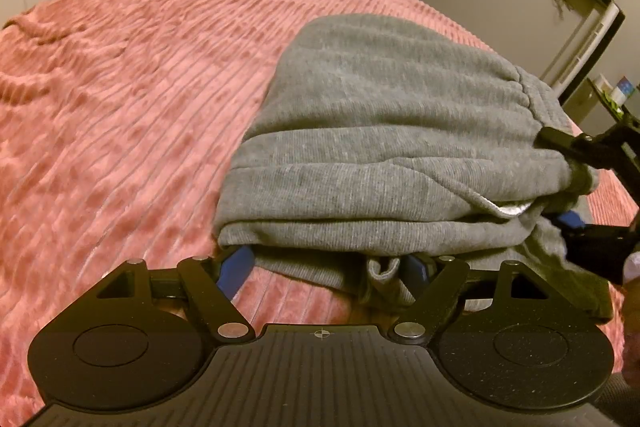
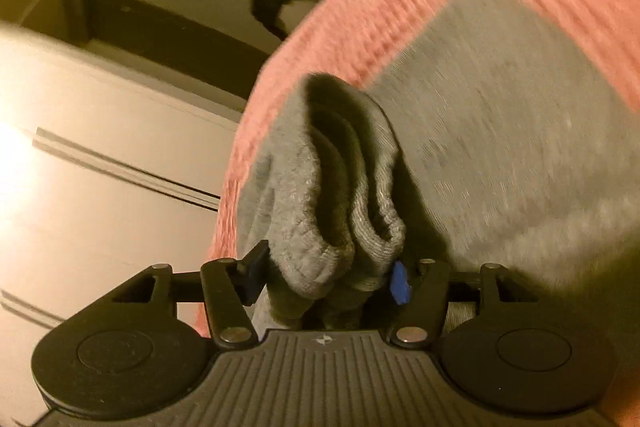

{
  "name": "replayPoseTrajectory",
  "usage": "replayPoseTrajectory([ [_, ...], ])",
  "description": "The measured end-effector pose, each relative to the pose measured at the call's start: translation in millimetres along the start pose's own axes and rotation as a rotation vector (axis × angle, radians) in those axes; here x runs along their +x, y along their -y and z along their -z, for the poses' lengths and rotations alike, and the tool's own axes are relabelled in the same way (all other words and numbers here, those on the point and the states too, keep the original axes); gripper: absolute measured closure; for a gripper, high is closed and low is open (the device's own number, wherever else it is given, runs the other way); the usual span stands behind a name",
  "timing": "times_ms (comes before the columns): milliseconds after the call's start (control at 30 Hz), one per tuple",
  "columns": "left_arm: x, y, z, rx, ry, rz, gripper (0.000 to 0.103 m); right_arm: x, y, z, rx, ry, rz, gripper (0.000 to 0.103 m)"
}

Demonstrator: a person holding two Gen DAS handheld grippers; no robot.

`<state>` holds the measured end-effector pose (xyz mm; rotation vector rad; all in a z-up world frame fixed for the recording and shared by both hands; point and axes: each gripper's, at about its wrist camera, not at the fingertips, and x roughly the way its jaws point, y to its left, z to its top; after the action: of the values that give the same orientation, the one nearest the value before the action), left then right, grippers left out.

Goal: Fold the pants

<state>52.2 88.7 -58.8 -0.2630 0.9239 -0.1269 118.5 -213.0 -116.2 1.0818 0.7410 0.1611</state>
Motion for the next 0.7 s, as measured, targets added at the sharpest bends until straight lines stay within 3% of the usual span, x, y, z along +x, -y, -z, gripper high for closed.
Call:
replayPoseTrajectory([
  [67,0.0,-0.2,0.1,0.001,0.002,0.000,0.020,0.0,-6.9,-0.9,-0.010,0.007,0.020,0.051],
  [200,-0.2,-0.4,0.7,0.001,0.004,-0.002,0.020,-18.7,-58.4,4.5,-0.220,0.092,0.097,0.061],
  [433,-0.4,-6.1,1.5,-0.029,0.001,-0.027,0.020,-77.5,-121.2,5.2,-0.377,0.268,-0.041,0.063],
  [533,-1.0,-14.5,0.3,-0.086,0.003,-0.012,0.020,-107.0,-115.0,-1.6,-0.386,0.351,-0.052,0.063],
  [633,0.0,-11.7,0.3,-0.071,0.006,-0.022,0.020,-121.8,-91.6,-6.8,-0.393,0.375,0.025,0.063],
  [700,1.0,-9.8,-0.3,-0.063,0.006,-0.032,0.020,-116.4,-64.3,-10.4,-0.369,0.339,0.108,0.062],
])
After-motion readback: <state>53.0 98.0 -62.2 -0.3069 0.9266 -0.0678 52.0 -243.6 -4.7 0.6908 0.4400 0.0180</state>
